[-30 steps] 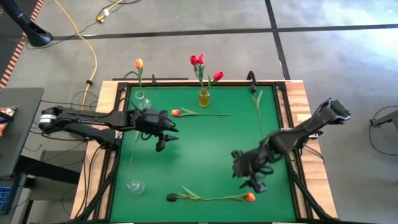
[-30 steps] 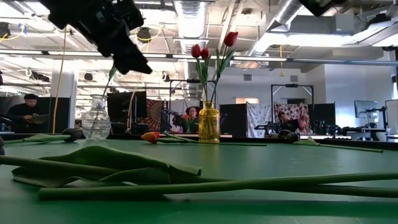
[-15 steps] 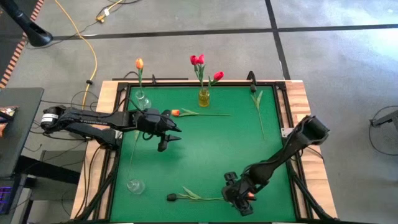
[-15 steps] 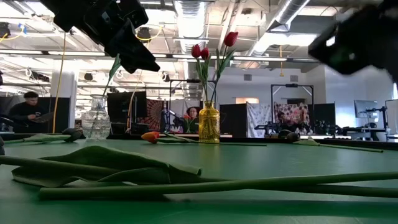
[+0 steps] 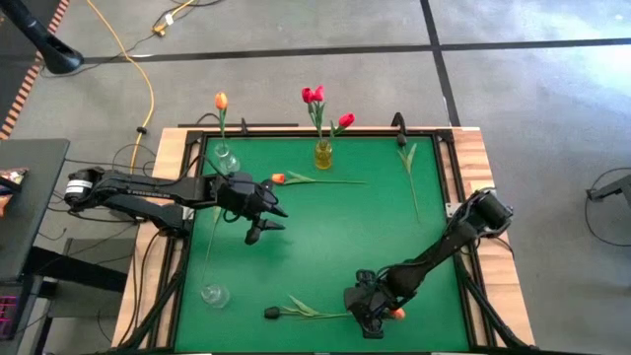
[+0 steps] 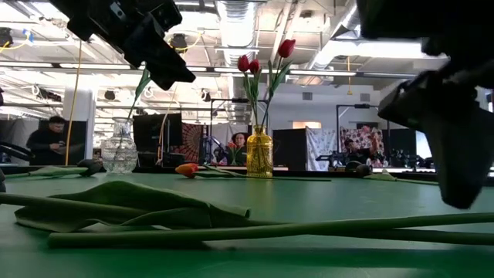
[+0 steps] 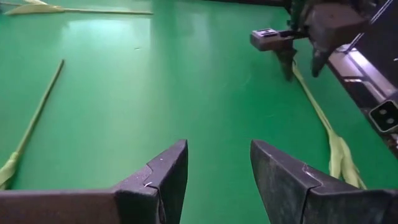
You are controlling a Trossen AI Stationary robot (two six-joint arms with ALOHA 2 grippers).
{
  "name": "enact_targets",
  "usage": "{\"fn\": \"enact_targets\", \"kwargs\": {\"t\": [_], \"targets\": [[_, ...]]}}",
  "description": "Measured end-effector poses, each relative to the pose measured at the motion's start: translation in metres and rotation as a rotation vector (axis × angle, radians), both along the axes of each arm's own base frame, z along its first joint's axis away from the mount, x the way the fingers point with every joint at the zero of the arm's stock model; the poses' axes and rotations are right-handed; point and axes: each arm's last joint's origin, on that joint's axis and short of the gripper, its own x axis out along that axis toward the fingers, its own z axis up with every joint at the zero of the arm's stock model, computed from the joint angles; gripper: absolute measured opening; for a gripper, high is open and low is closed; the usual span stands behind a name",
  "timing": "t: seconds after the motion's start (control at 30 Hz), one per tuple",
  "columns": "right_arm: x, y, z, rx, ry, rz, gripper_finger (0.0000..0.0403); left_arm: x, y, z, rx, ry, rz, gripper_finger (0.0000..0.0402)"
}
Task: Sort flowers into vase by color
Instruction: Put the bottom orange flower into the top transparent vase
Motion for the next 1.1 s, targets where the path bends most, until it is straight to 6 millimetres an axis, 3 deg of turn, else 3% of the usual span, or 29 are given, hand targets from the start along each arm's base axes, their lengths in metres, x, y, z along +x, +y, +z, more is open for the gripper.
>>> {"fn": "enact_targets", "kwargs": {"t": [0.23,0.37,0.83,0.97,1.1], "targets": [[-0.016,0.022,-0.014,-0.04,0.011,0.078,0.0269,0.0,0.001,0.001,-0.048,0.007,0.062,0.0163],[-0.023,0.028,-0.015,-0.082,-0.013,0.053,0.0249,0.001,0.002,0.001,-0.085,0.014,0.113,0.0163],[-0.024,0.029,-0.014,-0.114,-0.046,0.053,0.0062,0.001,-0.008,0.001,-0.182,0.031,0.167,0.0163],[-0.024,0.027,-0.006,-0.087,-0.051,0.054,0.0046,0.002,-0.015,0.001,-0.182,0.034,0.142,0.0163],[-0.021,0.017,0.017,-0.042,-0.085,0.031,0.005,0.001,-0.019,0.001,-0.182,0.036,0.125,0.0163]]}}
